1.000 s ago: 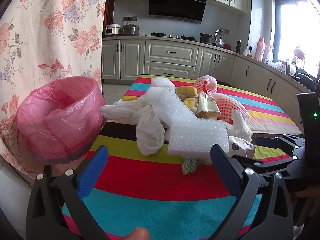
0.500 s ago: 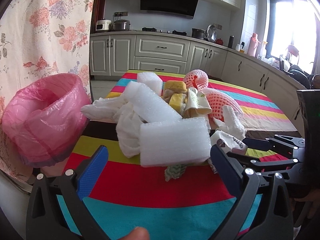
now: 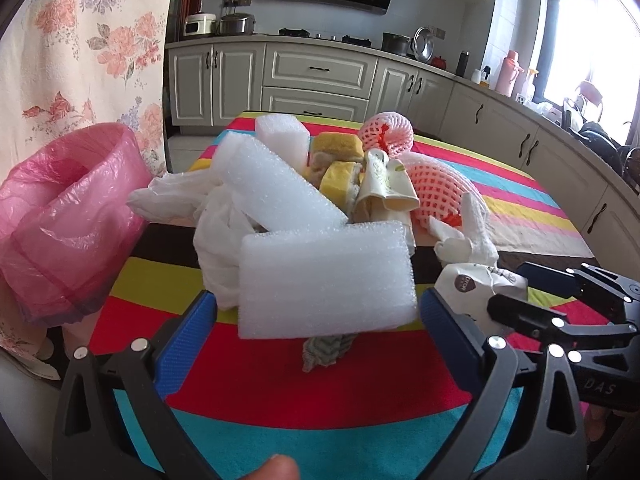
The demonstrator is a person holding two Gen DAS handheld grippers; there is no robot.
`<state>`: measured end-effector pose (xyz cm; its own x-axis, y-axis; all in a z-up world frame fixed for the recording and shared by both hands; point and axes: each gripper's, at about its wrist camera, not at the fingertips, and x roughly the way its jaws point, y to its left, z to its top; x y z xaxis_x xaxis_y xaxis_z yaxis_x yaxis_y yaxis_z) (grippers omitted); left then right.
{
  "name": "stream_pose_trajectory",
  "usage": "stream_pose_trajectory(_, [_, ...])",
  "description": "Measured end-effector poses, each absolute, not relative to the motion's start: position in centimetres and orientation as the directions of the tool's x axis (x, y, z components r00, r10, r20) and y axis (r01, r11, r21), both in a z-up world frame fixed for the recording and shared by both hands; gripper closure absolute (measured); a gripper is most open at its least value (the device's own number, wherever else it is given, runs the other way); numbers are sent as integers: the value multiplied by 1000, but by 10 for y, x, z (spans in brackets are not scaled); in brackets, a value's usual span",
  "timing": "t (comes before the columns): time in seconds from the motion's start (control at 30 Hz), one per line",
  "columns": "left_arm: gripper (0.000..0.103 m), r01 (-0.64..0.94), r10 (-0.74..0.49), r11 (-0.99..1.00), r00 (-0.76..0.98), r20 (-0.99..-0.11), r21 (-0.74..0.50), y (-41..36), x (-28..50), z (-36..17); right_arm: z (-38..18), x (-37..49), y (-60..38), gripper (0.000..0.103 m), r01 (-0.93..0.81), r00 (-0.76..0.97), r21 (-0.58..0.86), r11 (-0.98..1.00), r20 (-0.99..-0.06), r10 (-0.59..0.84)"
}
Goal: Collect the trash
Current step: 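Grasp the crumpled white paper bag with the right tool while the left tool grasps a white foam sheet, then carry both items over the pink bin and open both tools to drop them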
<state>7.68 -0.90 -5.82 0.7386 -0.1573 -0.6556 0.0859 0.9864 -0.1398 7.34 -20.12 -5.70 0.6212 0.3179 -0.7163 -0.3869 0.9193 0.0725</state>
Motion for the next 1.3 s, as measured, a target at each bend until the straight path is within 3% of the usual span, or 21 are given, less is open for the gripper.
stream_pose_trajectory(0.03, [22,87,-160,986,738,-655,-142,-9,76,-58,-55,72,-203,47,-386,624,72,920,-714,318])
stream_pose_trajectory(0.3, [23,105,-167,985,771,-615,-136,-6,60,-43,-53,66,-207,47,-384,628,69,921,-711,316])
stream_pose_trajectory(0.4, [23,99,-167,984,782,-601,-145,-3,54,-36,-55,65,-205,41,-390,616,61,919,-724,310])
stream_pose_trajectory(0.43, [23,97,-167,984,783,-599,-147,-2,54,-35,-57,64,-205,33,-388,613,60,920,-729,306])
stream_pose_trajectory(0.47, [23,97,-166,984,785,-597,-147,-1,53,-33,-58,64,-204,31,-387,611,66,920,-729,309])
stream_pose_trajectory(0.63, [23,94,-165,984,789,-593,-149,0,52,-32,-72,66,-197,31,-401,578,67,914,-756,309])
stream_pose_trajectory(0.83, [23,97,-171,983,798,-577,-158,4,49,-26,-71,65,-195,52,-403,577,49,914,-761,295])
stream_pose_trajectory(1.3, [24,84,-156,983,855,-495,-165,22,37,15,-14,64,-204,52,-391,670,80,917,-658,343])
